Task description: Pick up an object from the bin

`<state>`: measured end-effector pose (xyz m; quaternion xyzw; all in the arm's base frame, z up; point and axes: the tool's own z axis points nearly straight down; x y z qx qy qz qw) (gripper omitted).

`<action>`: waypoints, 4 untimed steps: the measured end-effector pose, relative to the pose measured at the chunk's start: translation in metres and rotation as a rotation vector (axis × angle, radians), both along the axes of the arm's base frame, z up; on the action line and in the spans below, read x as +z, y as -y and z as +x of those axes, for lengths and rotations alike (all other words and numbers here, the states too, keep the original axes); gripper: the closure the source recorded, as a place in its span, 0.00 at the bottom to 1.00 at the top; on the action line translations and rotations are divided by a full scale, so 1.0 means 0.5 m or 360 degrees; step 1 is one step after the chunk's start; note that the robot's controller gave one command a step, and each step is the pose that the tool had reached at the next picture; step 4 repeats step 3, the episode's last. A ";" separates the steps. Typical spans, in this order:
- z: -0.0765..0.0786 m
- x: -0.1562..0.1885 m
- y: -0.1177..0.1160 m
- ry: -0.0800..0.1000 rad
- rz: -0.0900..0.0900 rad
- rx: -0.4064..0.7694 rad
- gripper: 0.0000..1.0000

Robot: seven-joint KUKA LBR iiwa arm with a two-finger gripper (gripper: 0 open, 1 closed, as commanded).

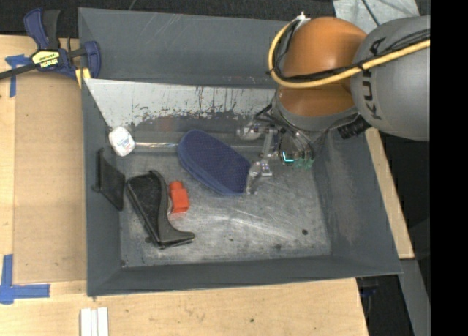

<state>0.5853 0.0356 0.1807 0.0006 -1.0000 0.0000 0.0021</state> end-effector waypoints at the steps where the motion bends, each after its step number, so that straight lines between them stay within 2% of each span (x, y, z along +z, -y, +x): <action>1: 0.022 -0.206 -0.013 0.0025 0.0004 -0.0286 0.00; 2: 0.028 -0.196 -0.013 0.0044 0.0004 -0.0286 1.00; 3: 0.044 0.101 -0.040 0.0026 0.0002 -0.0193 1.00; 4: 0.044 0.101 -0.040 0.0026 0.0002 -0.0193 1.00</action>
Offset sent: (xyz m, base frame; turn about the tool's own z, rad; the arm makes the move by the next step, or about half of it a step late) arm 0.0075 0.0071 -0.1051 0.1788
